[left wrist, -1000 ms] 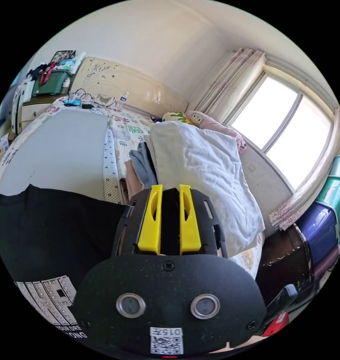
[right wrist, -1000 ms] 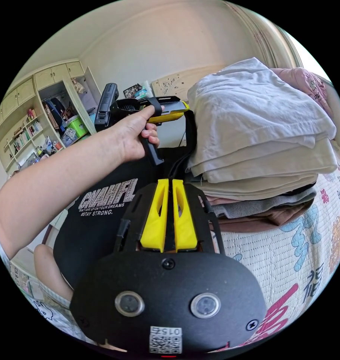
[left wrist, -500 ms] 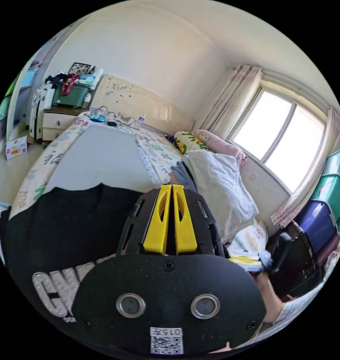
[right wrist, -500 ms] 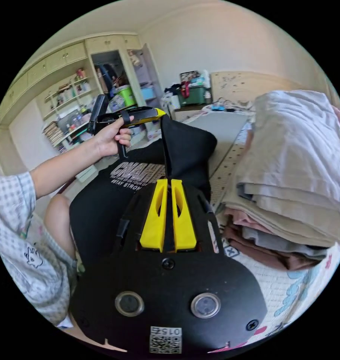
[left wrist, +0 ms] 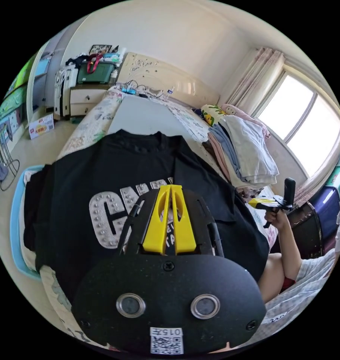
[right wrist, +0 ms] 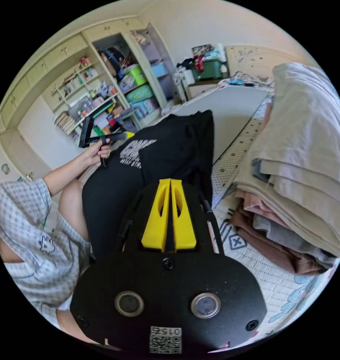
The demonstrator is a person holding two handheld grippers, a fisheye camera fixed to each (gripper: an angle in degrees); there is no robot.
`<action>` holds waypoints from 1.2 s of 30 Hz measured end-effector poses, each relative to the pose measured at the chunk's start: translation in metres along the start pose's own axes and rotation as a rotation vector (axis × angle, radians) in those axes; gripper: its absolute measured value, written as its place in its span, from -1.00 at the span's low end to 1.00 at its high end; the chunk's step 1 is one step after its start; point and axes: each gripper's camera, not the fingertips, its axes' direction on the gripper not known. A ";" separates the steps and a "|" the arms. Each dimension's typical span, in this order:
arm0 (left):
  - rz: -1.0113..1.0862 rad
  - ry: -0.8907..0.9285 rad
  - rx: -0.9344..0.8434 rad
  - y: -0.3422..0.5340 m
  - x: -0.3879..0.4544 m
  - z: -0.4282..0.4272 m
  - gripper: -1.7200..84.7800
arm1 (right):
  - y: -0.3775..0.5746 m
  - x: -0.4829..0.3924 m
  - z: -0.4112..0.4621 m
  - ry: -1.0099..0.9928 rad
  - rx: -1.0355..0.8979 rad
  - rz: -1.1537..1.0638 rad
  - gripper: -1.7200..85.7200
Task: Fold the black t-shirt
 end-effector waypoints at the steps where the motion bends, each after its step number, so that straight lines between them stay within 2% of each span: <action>1: 0.032 -0.017 0.017 -0.015 0.006 0.000 -0.94 | 0.007 0.003 -0.001 0.037 0.068 0.042 -0.95; 3: 0.053 -0.006 0.028 -0.039 0.016 0.010 -0.88 | 0.017 0.002 0.006 0.126 0.126 0.084 -0.92; 6: 0.047 0.065 -0.018 -0.078 0.026 0.050 -0.80 | 0.032 -0.006 0.038 0.236 0.093 0.104 -0.87; 10: -0.024 0.099 -0.087 -0.117 0.035 0.114 -0.77 | 0.053 -0.007 0.082 0.151 0.003 0.131 -0.85; 15: -0.072 0.094 -0.144 -0.149 0.043 0.155 -0.80 | 0.095 0.024 0.103 -0.014 0.101 0.260 -0.71; 19: -0.096 0.108 -0.237 -0.167 0.052 0.184 -0.93 | 0.143 0.061 0.110 -0.112 0.154 0.380 -0.79; 25: -0.082 0.075 -0.130 -0.191 0.076 0.191 -0.97 | 0.210 0.088 0.102 -0.090 0.255 0.510 -0.92; 27: -0.076 0.053 -0.134 -0.197 0.083 0.194 -0.95 | 0.223 0.087 0.099 -0.053 0.265 0.520 -0.92; 30: -0.064 0.007 -0.149 -0.198 0.088 0.192 -0.82 | 0.243 0.091 0.094 -0.063 0.288 0.517 -0.87; 36: -0.059 -0.097 -0.203 -0.169 0.075 0.177 -0.72 | 0.274 0.101 0.112 -0.223 0.291 0.537 -0.80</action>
